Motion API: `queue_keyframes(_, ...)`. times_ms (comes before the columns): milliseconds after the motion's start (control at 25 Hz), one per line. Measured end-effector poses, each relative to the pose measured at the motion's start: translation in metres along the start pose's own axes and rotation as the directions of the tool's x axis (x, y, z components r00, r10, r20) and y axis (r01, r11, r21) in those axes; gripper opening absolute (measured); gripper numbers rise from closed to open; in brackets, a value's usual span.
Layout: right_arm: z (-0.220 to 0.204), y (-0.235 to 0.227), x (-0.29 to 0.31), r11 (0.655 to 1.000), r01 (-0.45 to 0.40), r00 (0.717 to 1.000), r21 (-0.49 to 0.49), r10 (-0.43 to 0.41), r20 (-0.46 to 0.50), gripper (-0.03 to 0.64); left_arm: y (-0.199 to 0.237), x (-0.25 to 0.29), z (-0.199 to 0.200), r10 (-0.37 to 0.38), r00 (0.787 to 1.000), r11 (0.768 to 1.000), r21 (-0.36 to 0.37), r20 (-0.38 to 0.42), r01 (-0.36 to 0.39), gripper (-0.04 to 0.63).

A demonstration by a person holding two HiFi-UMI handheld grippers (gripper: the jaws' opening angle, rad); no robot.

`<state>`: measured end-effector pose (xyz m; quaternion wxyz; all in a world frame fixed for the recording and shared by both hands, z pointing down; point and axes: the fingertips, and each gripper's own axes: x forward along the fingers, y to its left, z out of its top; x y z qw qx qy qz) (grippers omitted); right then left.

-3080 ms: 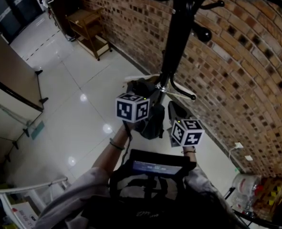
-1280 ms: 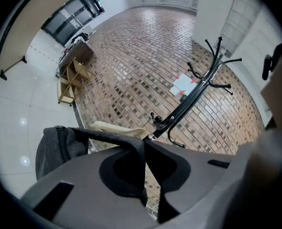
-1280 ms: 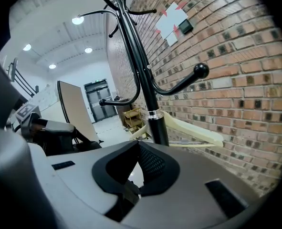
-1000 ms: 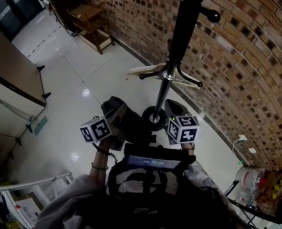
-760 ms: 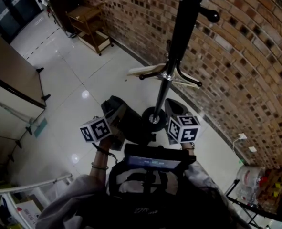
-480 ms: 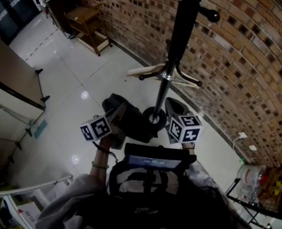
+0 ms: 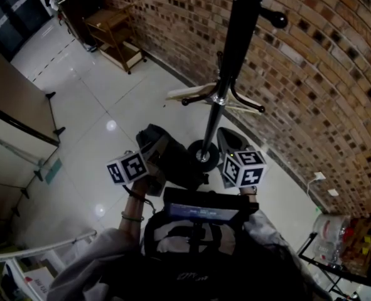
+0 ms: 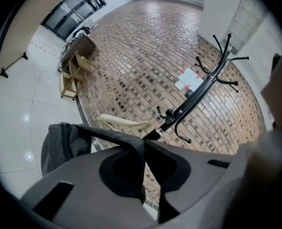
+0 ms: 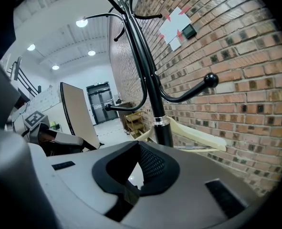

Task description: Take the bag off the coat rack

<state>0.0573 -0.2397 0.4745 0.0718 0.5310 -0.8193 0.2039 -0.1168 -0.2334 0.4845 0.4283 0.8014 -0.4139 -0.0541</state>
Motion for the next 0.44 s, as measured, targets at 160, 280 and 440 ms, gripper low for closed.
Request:
queue_keyframes(160,-0.0022,0.0021,0.0000,1.000,-0.004,1.000,-0.005,0.004,-0.004,0.000,0.0021,-0.0023,-0.0045,0.010,1.000,1.000,-0.002,-0.008,-0.010,0.035)
queue_keyframes(280,-0.0035,0.0028,0.0002,1.000,-0.007,1.000,-0.007,0.007,-0.010,0.000,0.0024,-0.0024,-0.0059,0.013,1.000,1.000,-0.002,-0.012,-0.013,0.035)
queue_keyframes(440,-0.0043,0.0043,0.0005,1.000,-0.008,1.000,-0.007,0.008,-0.016,0.000,0.0038,-0.0028,-0.0062,0.022,1.000,1.000,-0.007,-0.021,-0.022,0.035)
